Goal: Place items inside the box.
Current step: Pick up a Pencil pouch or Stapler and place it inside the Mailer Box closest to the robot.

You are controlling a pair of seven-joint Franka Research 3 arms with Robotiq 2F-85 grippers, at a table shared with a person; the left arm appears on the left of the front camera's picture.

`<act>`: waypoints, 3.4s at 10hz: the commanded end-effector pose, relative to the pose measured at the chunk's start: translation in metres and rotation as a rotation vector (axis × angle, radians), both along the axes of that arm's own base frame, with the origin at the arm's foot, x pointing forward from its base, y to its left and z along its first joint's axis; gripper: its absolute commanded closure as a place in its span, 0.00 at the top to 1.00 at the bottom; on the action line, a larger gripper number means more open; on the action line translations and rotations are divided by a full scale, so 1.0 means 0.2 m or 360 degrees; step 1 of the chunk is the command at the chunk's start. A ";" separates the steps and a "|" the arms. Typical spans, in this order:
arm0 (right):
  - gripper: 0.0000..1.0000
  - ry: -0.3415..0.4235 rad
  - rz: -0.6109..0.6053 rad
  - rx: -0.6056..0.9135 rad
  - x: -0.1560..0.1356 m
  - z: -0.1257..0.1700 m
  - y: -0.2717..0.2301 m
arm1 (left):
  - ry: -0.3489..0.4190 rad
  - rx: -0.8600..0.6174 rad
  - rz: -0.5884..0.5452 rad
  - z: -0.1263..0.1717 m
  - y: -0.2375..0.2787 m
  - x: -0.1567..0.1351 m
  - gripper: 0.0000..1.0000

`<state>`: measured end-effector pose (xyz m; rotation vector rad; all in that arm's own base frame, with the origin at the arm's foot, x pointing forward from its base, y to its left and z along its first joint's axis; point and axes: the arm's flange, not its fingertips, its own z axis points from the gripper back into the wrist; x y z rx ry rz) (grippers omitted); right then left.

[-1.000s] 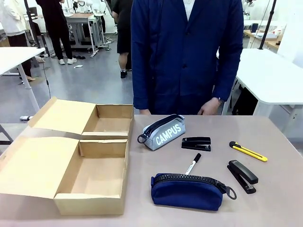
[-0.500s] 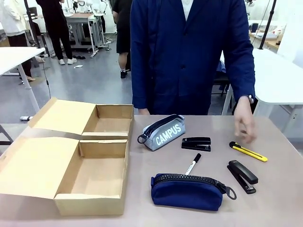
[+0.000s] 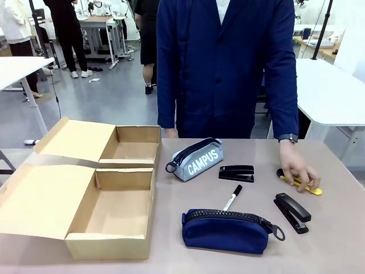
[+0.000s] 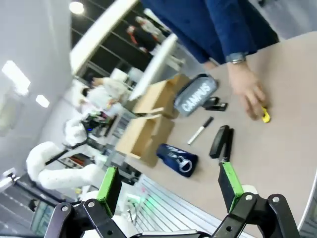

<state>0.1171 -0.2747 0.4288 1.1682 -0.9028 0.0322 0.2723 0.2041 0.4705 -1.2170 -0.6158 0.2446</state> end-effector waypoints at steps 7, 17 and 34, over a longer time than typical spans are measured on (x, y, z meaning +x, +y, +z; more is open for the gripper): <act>1.00 0.0154 0.0065 0.0006 0.20 -0.07 -0.01 | -0.0053 -0.0016 -0.0002 0.01 0.00 0.01 1.00; 1.00 -0.0117 0.0634 -0.1006 0.83 0.36 1.12 | -0.0053 -0.0016 -0.0002 0.01 0.00 0.01 1.00; 1.00 -0.1618 0.1644 -0.2093 1.58 0.23 2.28 | -0.0053 -0.0016 -0.0002 0.01 0.00 0.01 1.00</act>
